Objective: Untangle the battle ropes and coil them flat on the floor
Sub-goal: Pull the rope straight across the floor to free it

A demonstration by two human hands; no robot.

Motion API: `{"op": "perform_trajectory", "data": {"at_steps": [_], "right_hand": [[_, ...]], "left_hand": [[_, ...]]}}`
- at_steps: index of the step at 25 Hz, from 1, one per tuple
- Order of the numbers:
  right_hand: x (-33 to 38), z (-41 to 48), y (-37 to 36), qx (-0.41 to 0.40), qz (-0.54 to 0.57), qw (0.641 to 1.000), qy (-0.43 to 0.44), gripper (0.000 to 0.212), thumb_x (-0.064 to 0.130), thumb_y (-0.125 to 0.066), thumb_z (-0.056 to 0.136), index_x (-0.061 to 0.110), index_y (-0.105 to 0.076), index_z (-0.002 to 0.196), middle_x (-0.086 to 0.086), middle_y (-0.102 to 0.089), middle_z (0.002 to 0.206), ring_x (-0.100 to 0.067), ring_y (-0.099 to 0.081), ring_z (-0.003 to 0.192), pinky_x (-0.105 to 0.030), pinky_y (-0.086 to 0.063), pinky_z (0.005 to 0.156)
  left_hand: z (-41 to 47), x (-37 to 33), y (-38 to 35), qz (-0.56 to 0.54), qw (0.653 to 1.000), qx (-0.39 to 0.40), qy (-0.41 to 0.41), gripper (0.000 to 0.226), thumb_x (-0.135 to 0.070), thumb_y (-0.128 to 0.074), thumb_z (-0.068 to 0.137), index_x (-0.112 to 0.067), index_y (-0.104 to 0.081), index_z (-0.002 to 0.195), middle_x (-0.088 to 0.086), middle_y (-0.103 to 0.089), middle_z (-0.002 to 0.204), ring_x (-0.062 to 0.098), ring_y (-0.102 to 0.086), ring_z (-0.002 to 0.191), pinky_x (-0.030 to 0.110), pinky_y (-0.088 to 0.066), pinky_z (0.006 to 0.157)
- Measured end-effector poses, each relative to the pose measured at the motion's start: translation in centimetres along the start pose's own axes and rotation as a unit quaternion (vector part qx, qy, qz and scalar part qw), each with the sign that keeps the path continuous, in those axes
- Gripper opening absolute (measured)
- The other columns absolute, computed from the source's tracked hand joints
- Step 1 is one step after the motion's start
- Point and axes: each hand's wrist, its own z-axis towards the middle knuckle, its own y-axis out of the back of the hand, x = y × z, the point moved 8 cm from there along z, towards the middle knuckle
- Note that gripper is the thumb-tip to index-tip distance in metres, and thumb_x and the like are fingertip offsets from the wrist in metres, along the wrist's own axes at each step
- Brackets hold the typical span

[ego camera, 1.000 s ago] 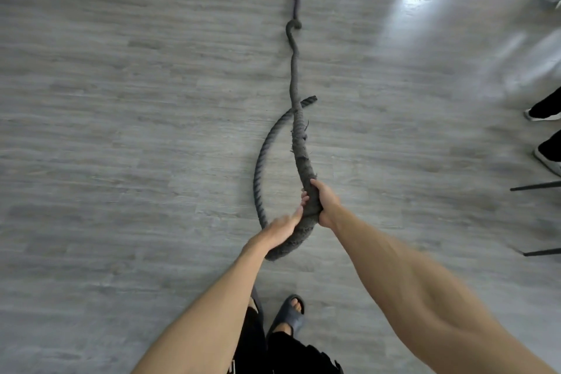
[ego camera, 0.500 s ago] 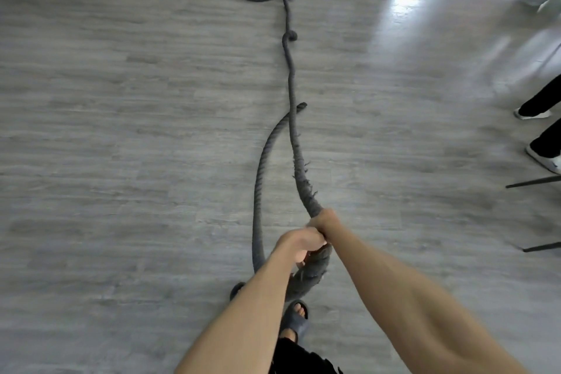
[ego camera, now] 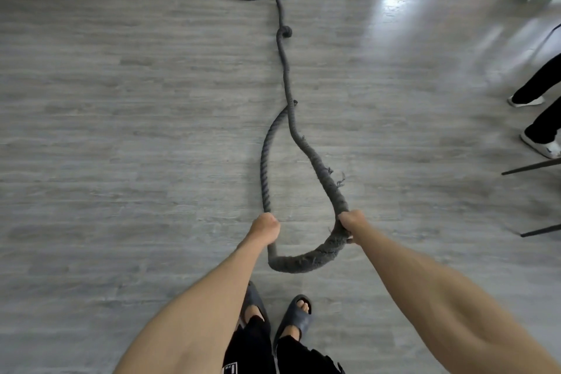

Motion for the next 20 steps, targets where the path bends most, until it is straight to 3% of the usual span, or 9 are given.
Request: {"op": "perform_trajectory", "data": {"at_steps": [2, 4, 6, 9, 11, 13, 17, 20], "right_hand": [[1.3, 0.2, 0.9, -0.02, -0.104, 0.994, 0.032, 0.018, 0.014, -0.049, 0.101, -0.002, -0.051, 0.109, -0.013, -0.055, 0.085, -0.026, -0.055, 0.072, -0.036, -0.047, 0.064], [3.4, 0.4, 0.1, -0.004, -0.111, 0.992, 0.059, 0.014, 0.01, -0.049, 0.099, 0.0, -0.054, 0.107, -0.013, -0.06, 0.081, -0.024, -0.059, 0.07, -0.033, -0.049, 0.056], [6.1, 1.0, -1.3, 0.016, -0.097, 0.992, 0.081, 0.016, 0.009, -0.048, 0.098, 0.0, -0.059, 0.104, -0.015, -0.069, 0.09, -0.028, -0.068, 0.082, -0.037, -0.059, 0.069], [10.7, 2.0, -4.1, 0.036, -0.12, 0.985, 0.117, 0.026, 0.012, -0.043, 0.098, 0.0, -0.066, 0.105, -0.018, -0.075, 0.1, -0.033, -0.073, 0.095, -0.041, -0.058, 0.081], [13.9, 3.3, -6.9, 0.05, -0.207, 0.963, 0.167, 0.027, 0.012, -0.045, 0.095, 0.001, -0.069, 0.102, -0.021, -0.074, 0.102, -0.037, -0.071, 0.099, -0.039, -0.056, 0.082], [16.1, 5.1, -9.9, 0.063, -0.301, 0.932, 0.193, 0.026, 0.014, -0.044, 0.096, 0.003, -0.068, 0.1, -0.022, -0.07, 0.109, -0.039, -0.067, 0.103, -0.037, -0.052, 0.083], [19.9, 11.3, -15.5, 0.104, -0.43, 0.88, 0.173, 0.028, 0.019, -0.039, 0.1, 0.004, -0.06, 0.111, -0.02, -0.064, 0.12, -0.038, -0.061, 0.108, -0.038, -0.047, 0.083], [26.0, 16.6, -18.6, 0.125, -0.457, 0.867, 0.157, 0.031, 0.022, -0.039, 0.1, 0.006, -0.059, 0.119, -0.019, -0.062, 0.124, -0.038, -0.06, 0.112, -0.038, -0.048, 0.087]], "left_hand": [[1.0, -1.9, 1.3, -0.036, 0.999, -0.007, -0.017, 0.033, -0.019, -0.038, 0.098, -0.003, -0.065, 0.105, 0.018, -0.072, 0.101, 0.027, -0.069, 0.079, 0.033, -0.053, 0.065], [1.6, -4.8, 2.3, -0.046, 0.997, -0.01, -0.056, 0.028, -0.018, -0.039, 0.097, -0.006, -0.064, 0.099, 0.014, -0.073, 0.095, 0.024, -0.067, 0.073, 0.029, -0.051, 0.064], [2.3, -7.1, 3.0, -0.048, 0.995, -0.003, -0.09, 0.022, -0.016, -0.04, 0.096, -0.013, -0.062, 0.093, 0.012, -0.073, 0.089, 0.022, -0.066, 0.073, 0.026, -0.048, 0.061], [4.2, -8.2, 4.5, -0.028, 0.993, 0.017, -0.11, 0.02, -0.014, -0.04, 0.096, -0.012, -0.06, 0.093, 0.011, -0.069, 0.084, 0.025, -0.065, 0.073, 0.024, -0.048, 0.055], [7.2, -7.4, 6.0, 0.019, 0.993, 0.021, -0.114, 0.027, -0.015, -0.037, 0.097, -0.005, -0.062, 0.094, 0.016, -0.07, 0.094, 0.032, -0.068, 0.085, 0.034, -0.056, 0.069], [10.8, -5.9, 7.3, 0.1, 0.988, 0.039, -0.11, 0.031, -0.013, -0.034, 0.098, 0.0, -0.062, 0.101, 0.022, -0.067, 0.104, 0.036, -0.065, 0.098, 0.04, -0.054, 0.083], [20.3, -4.7, 10.5, 0.208, 0.969, 0.078, -0.109, 0.03, -0.013, -0.031, 0.099, -0.005, -0.057, 0.113, 0.02, -0.063, 0.117, 0.036, -0.059, 0.108, 0.041, -0.048, 0.086], [28.9, -6.0, 15.1, 0.22, 0.964, 0.109, -0.099, 0.03, -0.015, -0.035, 0.1, -0.007, -0.059, 0.115, 0.019, -0.063, 0.121, 0.035, -0.059, 0.112, 0.04, -0.048, 0.09]]}}
